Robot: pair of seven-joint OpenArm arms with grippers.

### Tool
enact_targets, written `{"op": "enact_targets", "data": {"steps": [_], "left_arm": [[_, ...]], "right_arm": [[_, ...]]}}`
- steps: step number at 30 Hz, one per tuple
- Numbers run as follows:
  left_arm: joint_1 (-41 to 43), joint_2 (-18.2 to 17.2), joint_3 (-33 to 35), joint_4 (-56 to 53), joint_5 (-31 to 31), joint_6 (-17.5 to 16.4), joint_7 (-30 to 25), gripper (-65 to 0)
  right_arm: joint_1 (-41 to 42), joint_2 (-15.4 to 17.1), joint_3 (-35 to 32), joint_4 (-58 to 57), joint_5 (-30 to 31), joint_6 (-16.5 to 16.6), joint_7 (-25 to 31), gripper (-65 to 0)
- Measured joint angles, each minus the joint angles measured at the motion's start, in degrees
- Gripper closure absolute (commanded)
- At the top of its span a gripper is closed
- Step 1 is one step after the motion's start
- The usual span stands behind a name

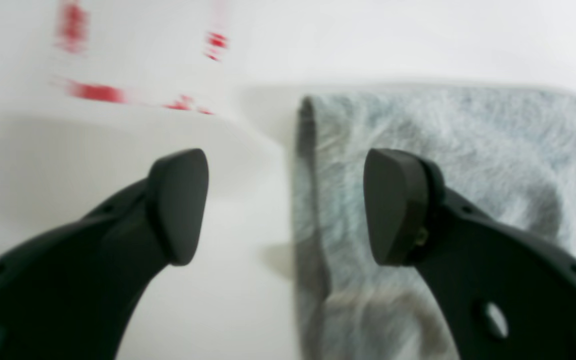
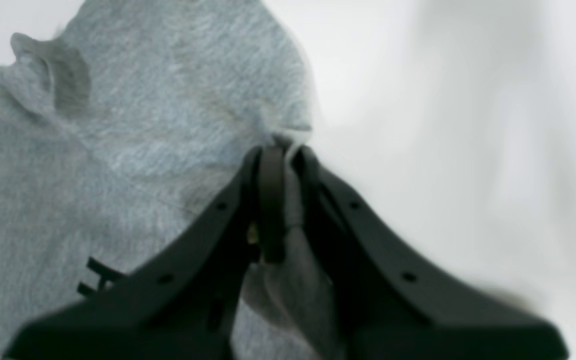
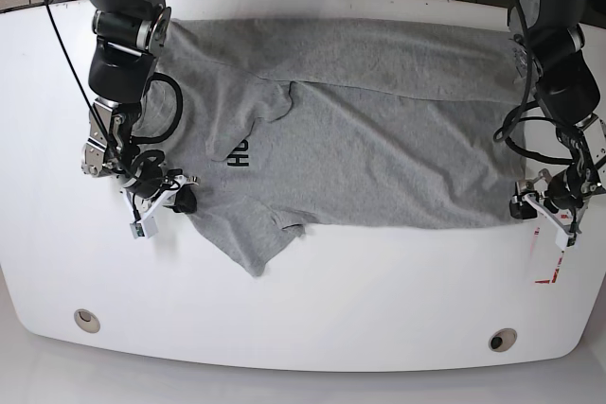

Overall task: Layout the t-shirt on the table in an organized manner, then fold the t-shirt properly
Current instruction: 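Lower the left gripper to the shirt hem corner and grasp it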

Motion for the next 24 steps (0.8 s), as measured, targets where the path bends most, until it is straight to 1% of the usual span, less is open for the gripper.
{"op": "enact_targets", "data": {"steps": [8, 10, 18, 20, 22, 23, 24], "left_arm": [[-1.5, -0.2, 3.3, -6.6, -0.4, 2.6, -5.7, -46.4], [-1.7, -0.3, 3.9, -6.8, -0.3, 3.3, -6.1, -46.4], [-1.7, -0.2, 4.0, -6.9, -0.3, 3.3, -6.5, -45.3], [-1.7, 0.1, 4.0, -6.9, -0.3, 3.3, -6.5, -40.7], [-1.7, 0.5, 4.0, -6.9, -0.2, 3.3, -6.5, -32.1], [-1.7, 0.6, 4.0, -6.9, -0.2, 3.3, -6.5, -26.7], [-1.7, 0.8, 4.3, -6.9, -0.2, 3.3, -6.6, -19.7]], "right_arm": [[0.0, 0.0, 0.0, 0.0, 0.0, 0.0, 0.0, -4.8], [0.0, 0.0, 0.0, 0.0, 0.0, 0.0, 0.0, -4.8], [-0.3, 0.0, 0.0, 0.0, 0.0, 0.0, 0.3, -4.6], [-0.5, 0.0, 0.0, 0.0, 0.2, 0.0, 0.7, -4.4], [-0.6, 0.0, 0.0, 0.0, 0.4, 0.0, 0.9, -4.4], [-0.7, 0.0, 0.0, 0.0, 0.4, 0.0, 1.0, -4.4], [-0.8, 0.0, 0.0, 0.0, 0.4, 0.0, 1.0, -4.3]]}}
